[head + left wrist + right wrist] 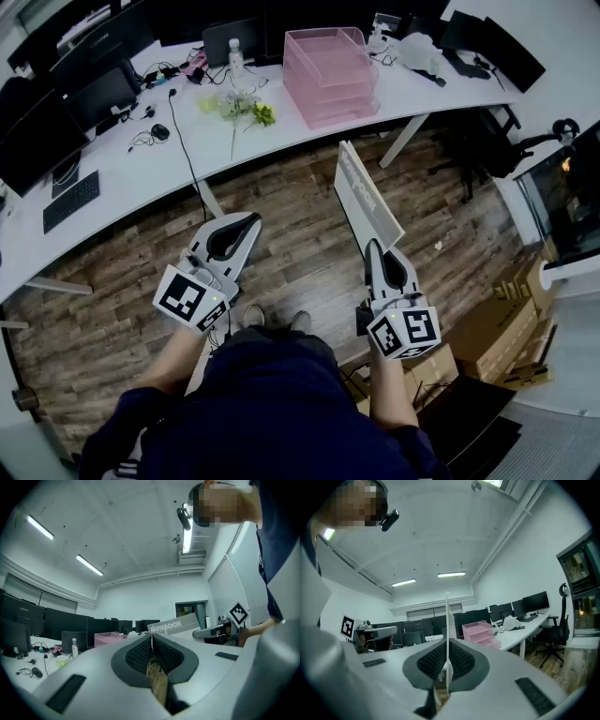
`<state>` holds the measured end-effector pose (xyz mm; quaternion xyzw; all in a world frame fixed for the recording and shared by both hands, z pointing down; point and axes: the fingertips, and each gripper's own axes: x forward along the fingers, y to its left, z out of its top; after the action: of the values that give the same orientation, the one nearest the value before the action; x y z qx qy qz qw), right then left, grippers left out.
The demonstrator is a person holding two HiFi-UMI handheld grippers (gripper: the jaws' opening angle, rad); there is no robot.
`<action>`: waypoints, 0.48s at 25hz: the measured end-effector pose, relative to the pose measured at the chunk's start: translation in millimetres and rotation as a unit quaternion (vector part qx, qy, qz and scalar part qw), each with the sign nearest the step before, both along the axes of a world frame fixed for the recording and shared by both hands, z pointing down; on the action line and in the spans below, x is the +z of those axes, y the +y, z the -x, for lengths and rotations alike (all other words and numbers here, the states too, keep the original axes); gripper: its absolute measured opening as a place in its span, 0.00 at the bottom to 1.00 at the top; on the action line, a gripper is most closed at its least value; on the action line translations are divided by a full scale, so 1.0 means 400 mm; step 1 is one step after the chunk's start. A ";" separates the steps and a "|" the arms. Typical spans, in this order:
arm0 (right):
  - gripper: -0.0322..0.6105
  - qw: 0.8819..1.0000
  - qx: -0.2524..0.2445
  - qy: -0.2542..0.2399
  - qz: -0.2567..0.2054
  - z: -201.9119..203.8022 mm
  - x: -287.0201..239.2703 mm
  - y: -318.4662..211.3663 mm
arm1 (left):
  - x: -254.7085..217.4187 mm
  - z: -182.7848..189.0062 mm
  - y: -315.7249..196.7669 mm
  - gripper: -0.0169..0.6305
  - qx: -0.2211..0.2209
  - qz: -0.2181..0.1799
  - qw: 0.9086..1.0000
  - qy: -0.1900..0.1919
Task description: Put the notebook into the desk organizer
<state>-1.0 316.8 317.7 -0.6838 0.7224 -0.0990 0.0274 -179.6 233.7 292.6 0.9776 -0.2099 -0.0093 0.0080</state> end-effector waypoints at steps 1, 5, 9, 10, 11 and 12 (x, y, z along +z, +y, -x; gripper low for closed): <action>0.07 1.000 0.001 0.000 -0.001 -0.002 0.001 0.002 | 0.001 -0.003 0.002 0.08 0.002 0.000 1.000 0.000; 0.07 1.000 0.001 0.006 0.000 -0.009 0.005 0.004 | 0.004 -0.015 0.007 0.08 0.004 0.000 1.000 -0.002; 0.07 1.000 0.001 0.009 -0.004 -0.019 0.001 0.008 | 0.001 -0.027 0.014 0.08 0.006 -0.002 1.000 -0.005; 0.07 1.000 0.002 0.007 -0.005 -0.022 0.001 0.009 | 0.000 -0.030 0.015 0.08 0.006 -0.003 1.000 -0.006; 0.07 1.000 0.003 0.006 -0.006 -0.024 0.002 0.009 | 0.000 -0.032 0.016 0.08 0.006 -0.004 1.000 -0.006; 0.07 1.000 0.002 0.006 -0.006 -0.026 0.002 0.009 | -0.001 -0.033 0.016 0.08 0.006 -0.004 1.000 -0.007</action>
<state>9.5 320.6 318.4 -0.6858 0.7215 -0.0909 0.0273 -166.4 240.2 292.2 0.9789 -0.2044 -0.0034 0.0027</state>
